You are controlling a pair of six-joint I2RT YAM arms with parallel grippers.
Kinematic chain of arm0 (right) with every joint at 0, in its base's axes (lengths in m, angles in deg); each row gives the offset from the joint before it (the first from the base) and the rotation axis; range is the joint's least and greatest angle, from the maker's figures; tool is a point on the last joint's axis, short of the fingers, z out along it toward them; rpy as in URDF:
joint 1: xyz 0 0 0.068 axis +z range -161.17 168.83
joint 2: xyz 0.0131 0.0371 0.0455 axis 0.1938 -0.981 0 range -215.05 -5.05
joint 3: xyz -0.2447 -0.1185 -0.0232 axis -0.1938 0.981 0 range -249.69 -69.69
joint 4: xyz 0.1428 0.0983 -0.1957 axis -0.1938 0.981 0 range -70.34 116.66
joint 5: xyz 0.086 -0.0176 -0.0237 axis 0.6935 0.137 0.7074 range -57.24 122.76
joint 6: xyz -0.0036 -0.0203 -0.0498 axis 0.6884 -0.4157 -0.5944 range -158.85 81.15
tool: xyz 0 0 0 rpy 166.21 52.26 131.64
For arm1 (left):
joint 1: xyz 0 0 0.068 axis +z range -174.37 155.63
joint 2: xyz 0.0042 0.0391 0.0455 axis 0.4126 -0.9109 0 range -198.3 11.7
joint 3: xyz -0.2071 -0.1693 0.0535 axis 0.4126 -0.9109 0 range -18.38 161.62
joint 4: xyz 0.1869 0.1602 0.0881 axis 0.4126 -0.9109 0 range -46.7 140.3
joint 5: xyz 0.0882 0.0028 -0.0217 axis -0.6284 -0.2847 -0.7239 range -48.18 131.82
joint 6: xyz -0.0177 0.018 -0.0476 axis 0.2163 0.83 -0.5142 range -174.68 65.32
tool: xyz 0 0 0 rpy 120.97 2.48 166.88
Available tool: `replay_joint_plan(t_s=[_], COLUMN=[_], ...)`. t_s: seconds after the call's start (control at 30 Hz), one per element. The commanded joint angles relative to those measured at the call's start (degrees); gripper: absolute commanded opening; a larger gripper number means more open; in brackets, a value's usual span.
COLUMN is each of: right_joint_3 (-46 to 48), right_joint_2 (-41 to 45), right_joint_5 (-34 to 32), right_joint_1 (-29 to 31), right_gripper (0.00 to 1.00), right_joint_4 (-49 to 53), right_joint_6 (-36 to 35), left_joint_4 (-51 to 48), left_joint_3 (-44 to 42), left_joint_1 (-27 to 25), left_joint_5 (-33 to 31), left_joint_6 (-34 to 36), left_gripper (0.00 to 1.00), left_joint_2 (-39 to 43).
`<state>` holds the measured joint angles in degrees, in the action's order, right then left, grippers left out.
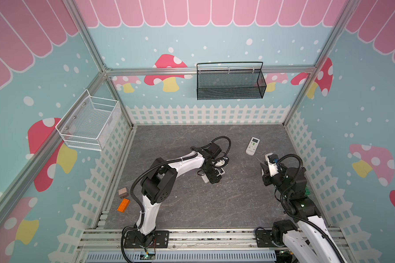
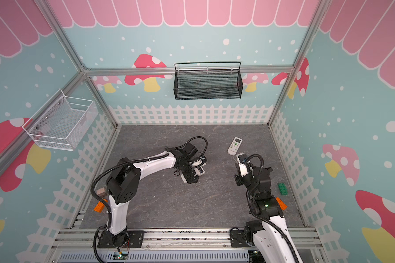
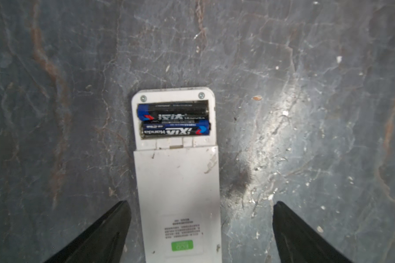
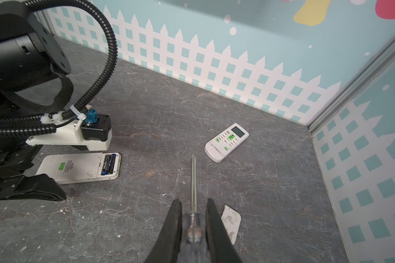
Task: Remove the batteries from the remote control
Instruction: 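Grasp the opened remote with the left gripper while the right gripper approaches with the screwdriver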
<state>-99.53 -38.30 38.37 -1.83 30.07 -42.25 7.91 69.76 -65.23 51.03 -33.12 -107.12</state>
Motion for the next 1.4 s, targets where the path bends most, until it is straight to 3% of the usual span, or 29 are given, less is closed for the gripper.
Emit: replay_joint_plan(t_s=[0.0,0.23,0.5,0.63,0.8,1.0,1.2,1.37], right_joint_3=[0.38,0.33,0.53,0.49,1.31,3.98,0.34,-1.60], right_joint_2=[-0.29,-0.92,-2.40,-3.51,-4.69,-8.73,-20.93,-30.30], right_joint_5=[0.53,1.21,4.88,11.56,23.18,36.78,38.34,39.39], right_joint_1=[-0.23,-0.28,-0.20,-0.14,0.23,2.22,9.89,15.61], right_gripper=[0.00,0.00,0.00,0.00,0.00,0.00,0.00,0.00], right_joint_4=[-1.13,-1.24,-1.72,-1.72,-1.66,-4.10,-1.02,-3.96], right_joint_6=[-1.00,-0.89,-1.31,-5.54,-11.64,-22.53,-32.43,-34.35], left_joint_4=[0.57,-0.66,-0.75,-1.08,-1.95,-3.32,-0.39,3.09], left_joint_3=[2.73,4.15,-1.08,-5.54,-14.74,-21.52,-24.06,-26.25], left_joint_1=[0.85,1.49,1.22,2.01,2.34,4.17,5.04,5.57], left_joint_5=[-2.77,-0.66,1.14,0.00,1.85,6.19,6.22,2.97], left_joint_6=[-2.14,-2.18,3.51,4.60,12.12,15.79,22.33,27.90], left_gripper=[0.98,0.94,0.64,0.54,0.53,0.51,0.52,0.53], left_joint_2=[-2.58,-5.63,-1.36,2.42,11.47,16.41,17.05,16.87])
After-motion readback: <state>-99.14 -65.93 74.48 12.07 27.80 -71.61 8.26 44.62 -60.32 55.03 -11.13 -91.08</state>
